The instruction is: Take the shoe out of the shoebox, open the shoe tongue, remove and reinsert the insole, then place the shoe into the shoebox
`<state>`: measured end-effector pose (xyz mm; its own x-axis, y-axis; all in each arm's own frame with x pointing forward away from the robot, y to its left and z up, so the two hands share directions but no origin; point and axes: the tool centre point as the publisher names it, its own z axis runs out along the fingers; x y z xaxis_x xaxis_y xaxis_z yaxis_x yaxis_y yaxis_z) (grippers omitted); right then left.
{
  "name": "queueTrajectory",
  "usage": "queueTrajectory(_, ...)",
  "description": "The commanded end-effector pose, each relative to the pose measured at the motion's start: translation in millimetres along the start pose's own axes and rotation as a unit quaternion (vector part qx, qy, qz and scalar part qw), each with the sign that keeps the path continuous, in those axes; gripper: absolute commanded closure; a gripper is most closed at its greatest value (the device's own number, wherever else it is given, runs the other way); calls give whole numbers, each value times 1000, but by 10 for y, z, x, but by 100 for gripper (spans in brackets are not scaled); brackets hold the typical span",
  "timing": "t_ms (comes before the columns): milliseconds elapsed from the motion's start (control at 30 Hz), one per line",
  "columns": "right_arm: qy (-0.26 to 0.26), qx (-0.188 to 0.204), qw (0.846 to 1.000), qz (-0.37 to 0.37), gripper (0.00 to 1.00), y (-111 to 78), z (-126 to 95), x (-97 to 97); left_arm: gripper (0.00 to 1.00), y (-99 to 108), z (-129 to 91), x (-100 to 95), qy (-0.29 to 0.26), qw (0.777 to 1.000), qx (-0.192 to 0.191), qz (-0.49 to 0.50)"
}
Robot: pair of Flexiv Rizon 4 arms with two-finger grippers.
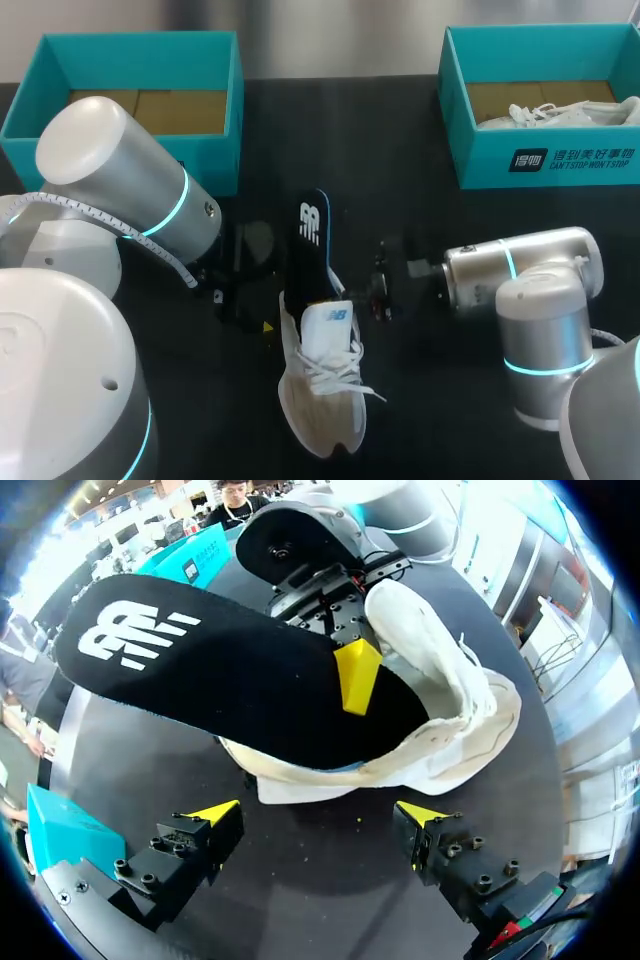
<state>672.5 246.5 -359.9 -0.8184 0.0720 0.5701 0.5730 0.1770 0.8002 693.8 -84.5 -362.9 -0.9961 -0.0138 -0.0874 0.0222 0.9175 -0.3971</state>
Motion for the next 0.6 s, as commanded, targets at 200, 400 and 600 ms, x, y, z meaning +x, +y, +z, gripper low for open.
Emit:
queueTrajectory(200,5,0,1000,-26,60,107,23,72,0,10,-8,7,0,1000,1,0)
queueTrajectory(400,16,5,999,-47,61,229,17,67,0,10,-8,7,0,1000,1,0)
queueTrajectory(600,23,13,998,-61,60,334,34,63,0,10,-8,7,0,1000,1,0)
